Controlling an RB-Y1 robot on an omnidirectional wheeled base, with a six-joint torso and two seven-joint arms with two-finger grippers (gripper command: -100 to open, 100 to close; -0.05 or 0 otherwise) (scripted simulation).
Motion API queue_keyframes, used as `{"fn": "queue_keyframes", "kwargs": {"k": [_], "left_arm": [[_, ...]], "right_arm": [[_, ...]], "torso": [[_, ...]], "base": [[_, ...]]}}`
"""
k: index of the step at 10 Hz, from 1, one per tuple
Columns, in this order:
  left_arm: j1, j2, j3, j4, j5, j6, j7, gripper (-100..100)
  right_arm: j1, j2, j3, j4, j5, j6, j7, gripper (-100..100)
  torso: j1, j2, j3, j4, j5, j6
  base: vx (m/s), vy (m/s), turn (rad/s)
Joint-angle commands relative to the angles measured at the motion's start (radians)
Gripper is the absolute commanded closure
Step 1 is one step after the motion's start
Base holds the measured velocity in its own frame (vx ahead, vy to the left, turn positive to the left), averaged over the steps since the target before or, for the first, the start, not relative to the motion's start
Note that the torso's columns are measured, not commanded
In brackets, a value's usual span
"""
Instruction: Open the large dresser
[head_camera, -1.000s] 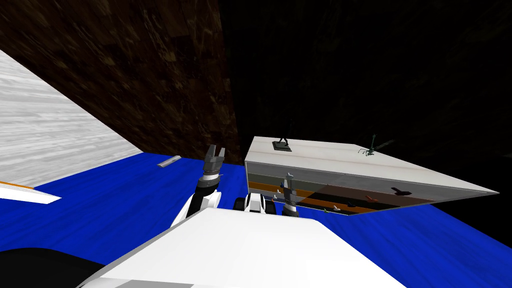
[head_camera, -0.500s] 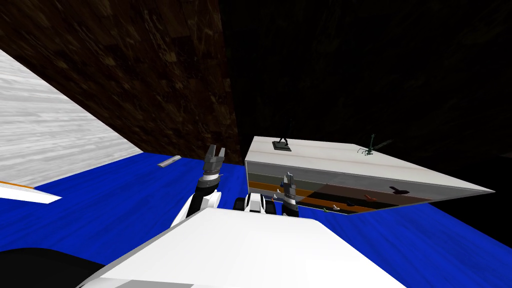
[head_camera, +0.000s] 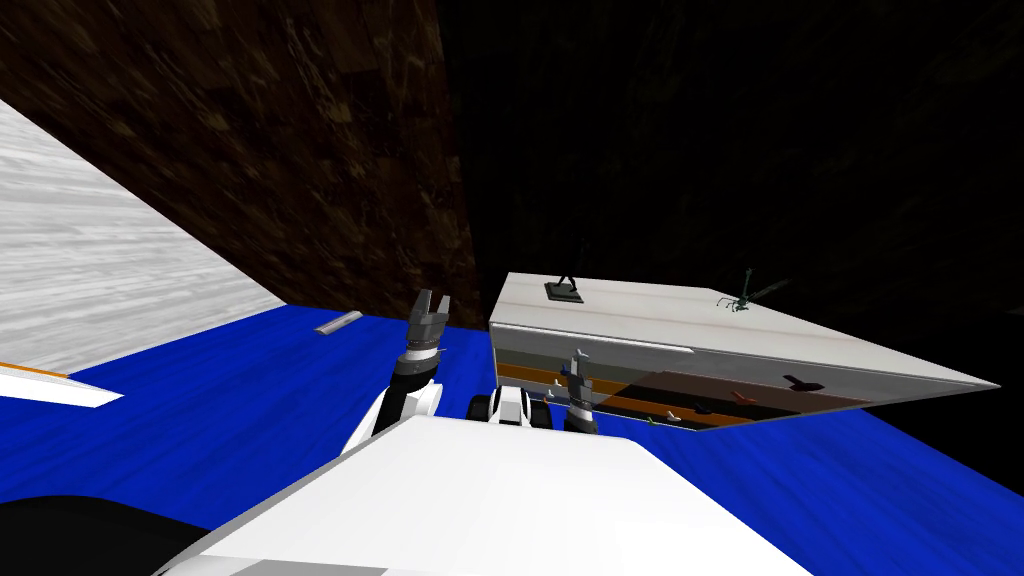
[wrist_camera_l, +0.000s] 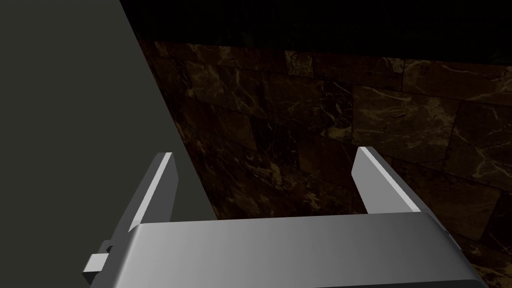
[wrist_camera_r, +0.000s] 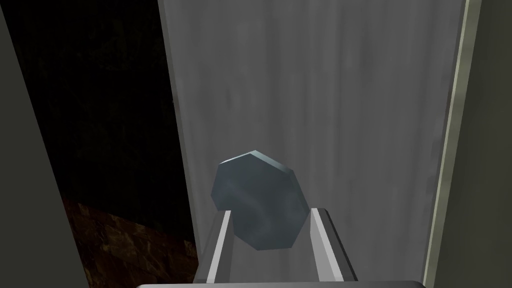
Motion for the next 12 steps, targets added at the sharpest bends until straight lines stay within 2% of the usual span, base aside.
{"fn": "queue_keyframes", "kwargs": {"k": [1,3,6,7,11,12], "left_arm": [[0.0,0.0,0.0,0.0,0.0,0.0,0.0,0],[0.0,0.0,0.0,0.0,0.0,0.0,0.0,0],[0.0,0.0,0.0,0.0,0.0,0.0,0.0,0],[0.0,0.0,0.0,0.0,0.0,0.0,0.0,0],[0.0,0.0,0.0,0.0,0.0,0.0,0.0,0],[0.0,0.0,0.0,0.0,0.0,0.0,0.0,0]], "right_arm": [[0.005,-0.008,-0.001,-0.034,-0.001,-0.021,0.012,100],[0.009,-0.019,-0.003,-0.079,-0.003,-0.053,0.028,100],[0.012,-0.027,-0.005,-0.113,-0.005,-0.078,0.04,100],[0.02,-0.022,0.003,-0.095,-0.005,-0.083,0.039,100],[0.046,-0.027,0.015,-0.138,0.021,-0.068,0.043,100],[0.051,-0.026,0.02,-0.127,0.017,-0.085,0.045,100]], "torso": [[0.0,0.0,0.0,0.0,0.0,0.0],[0.001,0.009,0.004,0.004,0.002,0.001],[0.003,0.005,0.0,0.007,0.006,0.001],[0.004,0.003,-0.001,0.008,0.007,0.002],[0.001,0.008,0.002,0.007,0.005,0.002],[0.002,0.008,0.002,0.009,0.006,0.003]], "base": [[-0.082,-0.001,-0.037],[-0.185,0.019,-0.057],[-0.14,0.002,-0.022],[-0.034,-0.003,-0.001],[-0.152,-0.008,-0.045],[-0.071,0.004,-0.004]]}}
